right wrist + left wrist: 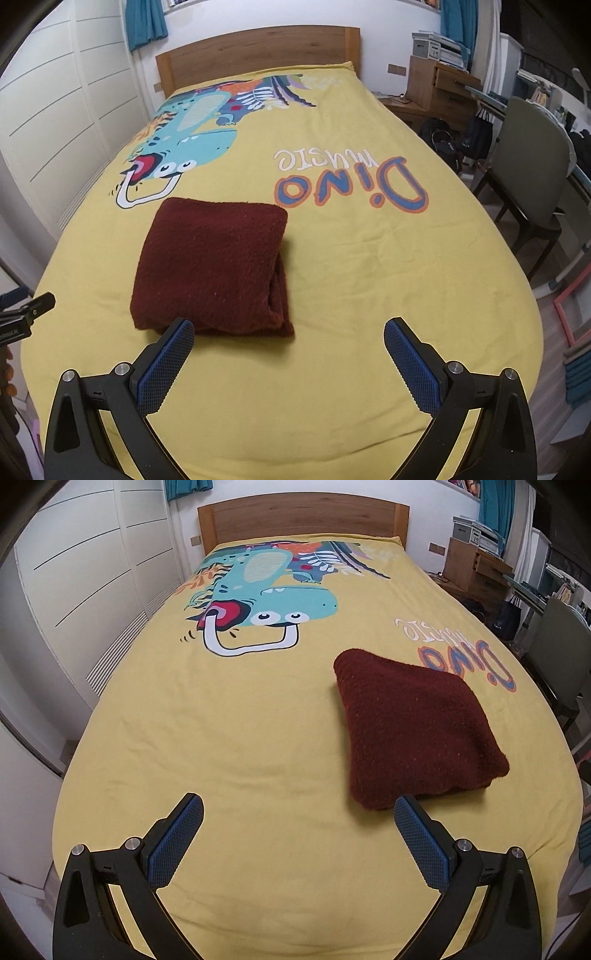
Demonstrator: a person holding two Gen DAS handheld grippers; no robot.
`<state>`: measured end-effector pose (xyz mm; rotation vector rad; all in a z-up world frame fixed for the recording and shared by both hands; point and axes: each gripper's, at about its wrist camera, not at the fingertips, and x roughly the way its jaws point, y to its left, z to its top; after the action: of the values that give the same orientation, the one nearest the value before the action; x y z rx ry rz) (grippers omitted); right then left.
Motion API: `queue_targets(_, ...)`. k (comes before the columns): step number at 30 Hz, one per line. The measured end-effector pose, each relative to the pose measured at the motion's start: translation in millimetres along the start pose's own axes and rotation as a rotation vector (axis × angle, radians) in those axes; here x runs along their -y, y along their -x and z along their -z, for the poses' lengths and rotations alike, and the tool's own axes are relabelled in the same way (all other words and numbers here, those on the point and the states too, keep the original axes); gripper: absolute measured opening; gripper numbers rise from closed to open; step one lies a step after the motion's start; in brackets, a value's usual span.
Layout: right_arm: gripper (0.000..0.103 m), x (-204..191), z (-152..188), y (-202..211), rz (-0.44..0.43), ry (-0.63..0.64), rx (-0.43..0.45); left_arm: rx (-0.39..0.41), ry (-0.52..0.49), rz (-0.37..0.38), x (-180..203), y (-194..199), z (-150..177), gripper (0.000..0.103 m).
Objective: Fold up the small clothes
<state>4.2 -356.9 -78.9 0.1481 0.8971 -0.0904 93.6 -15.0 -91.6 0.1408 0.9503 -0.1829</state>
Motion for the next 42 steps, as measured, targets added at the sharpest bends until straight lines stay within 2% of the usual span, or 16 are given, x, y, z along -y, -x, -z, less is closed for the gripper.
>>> queue_targets(13,0.102,-5.8,13.2,21.1,0.014,0.031,0.002,0.002,-0.001,-0.006,-0.7,10.5,9.2,0.102)
queue_targets(42,0.102,-10.4,18.3,30.1,0.026,0.061,-0.009,0.010,0.005,-0.034,-5.4,22.5,15.5,0.102)
